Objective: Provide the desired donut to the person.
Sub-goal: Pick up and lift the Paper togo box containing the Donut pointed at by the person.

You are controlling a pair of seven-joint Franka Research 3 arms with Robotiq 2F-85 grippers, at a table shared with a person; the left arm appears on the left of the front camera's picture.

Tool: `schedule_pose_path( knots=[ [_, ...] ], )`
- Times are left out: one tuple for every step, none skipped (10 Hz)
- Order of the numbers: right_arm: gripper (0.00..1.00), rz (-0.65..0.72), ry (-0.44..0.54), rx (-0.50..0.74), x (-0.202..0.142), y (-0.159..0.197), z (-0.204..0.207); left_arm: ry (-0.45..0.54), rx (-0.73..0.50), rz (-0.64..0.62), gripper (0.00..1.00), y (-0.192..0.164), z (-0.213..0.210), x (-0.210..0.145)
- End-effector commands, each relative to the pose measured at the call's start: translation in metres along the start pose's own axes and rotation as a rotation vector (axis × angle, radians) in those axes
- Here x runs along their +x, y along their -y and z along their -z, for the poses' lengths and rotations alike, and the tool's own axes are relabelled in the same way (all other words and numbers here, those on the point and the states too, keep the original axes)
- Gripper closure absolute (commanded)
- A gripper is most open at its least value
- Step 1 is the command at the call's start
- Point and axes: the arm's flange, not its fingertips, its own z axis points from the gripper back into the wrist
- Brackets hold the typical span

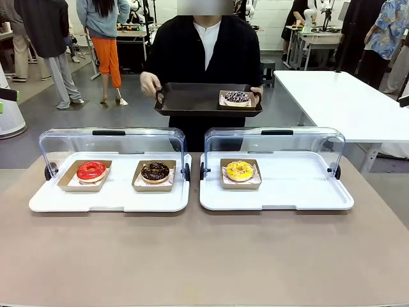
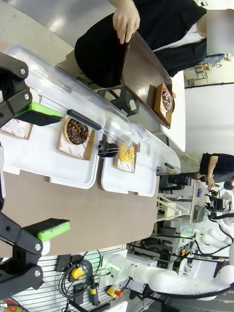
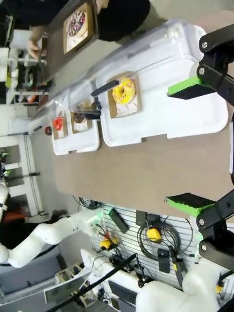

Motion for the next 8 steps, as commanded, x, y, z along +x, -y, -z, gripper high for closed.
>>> schedule_pose_path(
  knots=[
    [0.0,0.004,0.011,-0.02,-0.0015,-0.0022,-0.0011,0.009,0.0,0.005,0.0,0.0007,-0.0005,0.0014],
    [0.0,0.004,0.011,-0.02,-0.0015,-0.0022,-0.0011,0.009,0.0,0.005,0.0,0.0007,-0.0005,0.0014],
    [0.0,0.004,0.011,-0.02,-0.0015,-0.0022,-0.0011,0.009,0.0,0.005,0.0,0.0007,-0.0005,0.0014],
    [0.0,0.004,0.011,-0.02,-0.0015,-0.0022,-0.0011,0.009,0.0,0.005,0.0,0.0007,-0.0005,0.0014],
    [0.0,0.004,0.011,-0.02,-0.0015,-0.0022,-0.0011,0.009,0.0,0.005,0.0,0.0007,-0.0005,0.0014],
    [0.0,0.004,0.011,-0.02,-0.0015,-0.0022,-0.0011,0.009,0.0,0.005,0.0,0.0007,-0.0005,0.0014],
    [0.0,0.004,0.011,-0.02,-0.0015,-0.0022,-0.0011,0.009,0.0,0.005,0.0,0.0007,-0.0005,0.0014],
    [0.0,0.004,0.011,-0.02,-0.0015,-0.0022,-0.0011,0.009,0.0,0.005,0.0,0.0007,-0.0005,0.0014]
  ],
)
